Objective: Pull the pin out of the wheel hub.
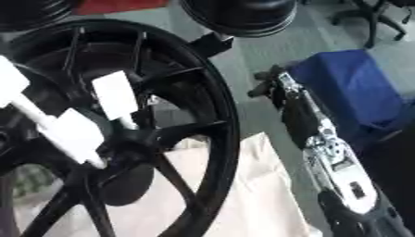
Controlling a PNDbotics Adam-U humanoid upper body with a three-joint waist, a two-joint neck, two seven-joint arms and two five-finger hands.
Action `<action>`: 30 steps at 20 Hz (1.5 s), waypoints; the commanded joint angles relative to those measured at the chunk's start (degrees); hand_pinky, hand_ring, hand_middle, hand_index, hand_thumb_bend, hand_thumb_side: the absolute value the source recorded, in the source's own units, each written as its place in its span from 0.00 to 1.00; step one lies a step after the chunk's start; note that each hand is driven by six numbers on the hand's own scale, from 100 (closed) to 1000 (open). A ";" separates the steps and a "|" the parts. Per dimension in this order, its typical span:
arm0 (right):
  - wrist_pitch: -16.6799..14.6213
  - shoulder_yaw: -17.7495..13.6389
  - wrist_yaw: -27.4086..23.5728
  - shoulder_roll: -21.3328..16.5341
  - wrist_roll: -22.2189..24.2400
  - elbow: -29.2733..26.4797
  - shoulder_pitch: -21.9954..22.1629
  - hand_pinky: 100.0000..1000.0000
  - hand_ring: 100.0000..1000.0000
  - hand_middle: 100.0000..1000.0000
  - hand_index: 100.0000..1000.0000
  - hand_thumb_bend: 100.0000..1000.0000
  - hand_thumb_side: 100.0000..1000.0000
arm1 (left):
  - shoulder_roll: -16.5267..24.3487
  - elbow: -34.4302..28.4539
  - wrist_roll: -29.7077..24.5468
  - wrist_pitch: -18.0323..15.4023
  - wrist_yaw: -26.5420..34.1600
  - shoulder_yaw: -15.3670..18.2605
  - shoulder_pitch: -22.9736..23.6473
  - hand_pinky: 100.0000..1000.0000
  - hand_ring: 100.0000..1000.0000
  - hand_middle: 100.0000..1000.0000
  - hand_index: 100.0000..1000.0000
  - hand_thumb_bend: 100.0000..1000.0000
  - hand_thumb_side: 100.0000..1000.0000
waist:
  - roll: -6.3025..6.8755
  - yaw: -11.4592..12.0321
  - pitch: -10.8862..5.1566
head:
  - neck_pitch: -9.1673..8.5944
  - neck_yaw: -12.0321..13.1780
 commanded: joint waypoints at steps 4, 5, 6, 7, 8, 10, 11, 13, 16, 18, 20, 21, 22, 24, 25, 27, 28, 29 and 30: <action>-0.35 -1.26 -0.79 -1.38 -0.91 -0.60 0.72 1.00 0.63 0.45 0.67 0.00 0.77 | 8.87 5.49 5.47 -1.32 5.63 9.83 4.30 0.73 0.31 0.15 0.29 0.10 0.00 | -0.43 2.57 -2.94 | 1.60 -3.27; -0.43 -1.37 -0.92 -1.43 -1.02 -0.64 0.82 1.00 0.63 0.45 0.67 0.00 0.77 | 10.16 6.85 6.33 -1.58 6.49 11.24 5.46 0.73 0.31 0.15 0.29 0.10 0.00 | -0.51 3.10 -3.22 | 1.83 -3.87; -0.50 -1.44 -1.01 -1.50 -1.10 -0.70 0.94 1.00 0.63 0.45 0.67 0.00 0.77 | 11.56 8.29 7.23 -1.94 7.39 12.70 6.67 0.73 0.31 0.14 0.29 0.09 0.00 | -0.60 3.55 -3.44 | 2.01 -4.43; -0.58 -1.54 -1.06 -1.58 -1.18 -0.76 1.09 1.00 0.63 0.45 0.67 0.00 0.76 | 13.04 9.79 8.16 -2.36 8.32 14.22 8.04 0.73 0.31 0.14 0.29 0.09 0.00 | -0.71 4.00 -3.62 | 2.22 -5.02; -0.63 -1.61 -1.09 -1.65 -1.26 -0.81 1.17 1.00 0.63 0.45 0.67 0.00 0.76 | 14.26 11.03 9.07 -2.88 9.21 15.70 9.39 0.73 0.31 0.14 0.29 0.09 0.00 | -0.76 4.25 -3.73 | 2.38 -5.40; -0.81 -1.91 -1.16 -1.73 -1.55 -0.92 1.32 1.00 0.63 0.45 0.67 0.00 0.76 | 16.86 13.63 10.95 -2.80 10.83 18.75 12.32 0.73 0.31 0.15 0.29 0.09 0.00 | -1.01 5.10 -3.88 | 2.64 -6.18; -0.90 -2.06 -1.21 -1.68 -1.69 -1.00 1.33 1.00 0.63 0.45 0.67 0.00 0.76 | 17.78 14.75 11.87 -2.86 11.30 20.26 13.81 0.73 0.31 0.15 0.30 0.09 0.00 | -1.19 5.49 -3.90 | 2.67 -6.60; -1.01 -2.24 -1.39 -1.43 -1.96 -1.11 1.25 1.00 0.63 0.45 0.67 0.00 0.76 | 18.58 16.32 13.16 -2.88 11.73 22.79 17.01 0.73 0.31 0.16 0.31 0.07 0.00 | -1.61 6.06 -4.01 | 2.77 -7.33; -1.05 -2.15 -1.75 -1.04 -1.99 -1.26 1.16 1.00 0.63 0.45 0.67 0.00 0.75 | 18.65 17.25 14.81 -3.01 11.72 23.80 21.76 0.74 0.34 0.21 0.36 0.13 0.03 | -2.25 6.42 -4.29 | 3.06 -7.80; -1.13 -2.26 -1.93 -0.77 -2.10 -1.34 1.03 1.00 0.63 0.45 0.67 0.00 0.75 | 18.21 16.24 15.06 -3.46 11.43 23.49 25.01 0.74 0.33 0.20 0.36 0.14 0.04 | -2.73 6.58 -4.41 | 3.23 -8.07; -1.17 -2.34 -2.09 -0.47 -2.22 -1.36 0.90 1.00 0.63 0.45 0.67 0.00 0.75 | 17.34 14.15 15.90 -3.94 11.93 23.31 28.07 0.73 0.33 0.20 0.36 0.14 0.04 | -3.16 6.63 -4.46 | 3.31 -8.37; -1.17 -2.34 -2.15 -0.30 -2.26 -1.36 0.84 1.00 0.63 0.45 0.67 0.00 0.75 | 16.95 12.91 16.43 -4.06 12.11 23.10 29.53 0.73 0.33 0.21 0.36 0.15 0.05 | -3.40 6.61 -4.48 | 3.40 -8.53; -1.17 -2.32 -2.20 -0.14 -2.27 -1.37 0.78 1.00 0.63 0.45 0.67 0.00 0.75 | 16.65 11.61 16.98 -4.06 12.12 22.88 30.95 0.73 0.34 0.21 0.37 0.16 0.05 | -3.58 6.55 -4.51 | 3.50 -8.63; -1.17 -2.25 -2.28 0.19 -2.24 -1.40 0.68 1.00 0.63 0.45 0.67 0.00 0.75 | 16.24 8.91 17.71 -3.68 11.29 22.21 33.76 0.73 0.35 0.24 0.39 0.21 0.08 | -3.92 6.35 -4.58 | 3.76 -8.83; -1.18 -2.22 -2.33 0.36 -2.22 -1.43 0.61 1.00 0.63 0.45 0.67 0.00 0.75 | 15.96 7.54 17.95 -3.42 10.69 21.92 35.15 0.74 0.37 0.27 0.43 0.23 0.10 | -4.05 6.28 -4.61 | 3.91 -8.84; -1.17 -2.15 -2.42 0.62 -2.15 -1.47 0.50 1.00 0.63 0.45 0.67 0.00 0.75 | 15.41 4.92 18.19 -2.77 9.47 21.62 37.92 0.78 0.46 0.43 0.60 0.28 0.14 | -4.23 6.17 -4.59 | 4.03 -8.81; -1.13 -2.09 -2.43 0.71 -2.11 -1.46 0.46 1.00 0.63 0.45 0.67 0.00 0.75 | 15.15 3.64 18.37 -2.25 8.69 21.61 39.34 0.78 0.47 0.44 0.62 0.29 0.15 | -4.29 6.14 -4.57 | 4.08 -8.75; -1.05 -2.01 -2.44 0.79 -2.06 -1.42 0.42 1.00 0.63 0.45 0.67 0.00 0.76 | 14.83 2.29 18.85 -1.80 7.84 21.77 40.81 0.82 0.56 0.55 0.73 0.35 0.23 | -4.35 6.11 -4.52 | 4.11 -8.53; -0.98 -1.92 -2.45 0.87 -2.00 -1.36 0.36 1.00 0.63 0.45 0.67 0.00 0.76 | 14.45 0.93 19.50 -1.53 6.99 21.93 42.23 0.84 0.59 0.60 0.76 0.39 0.29 | -4.41 6.07 -4.47 | 4.13 -8.29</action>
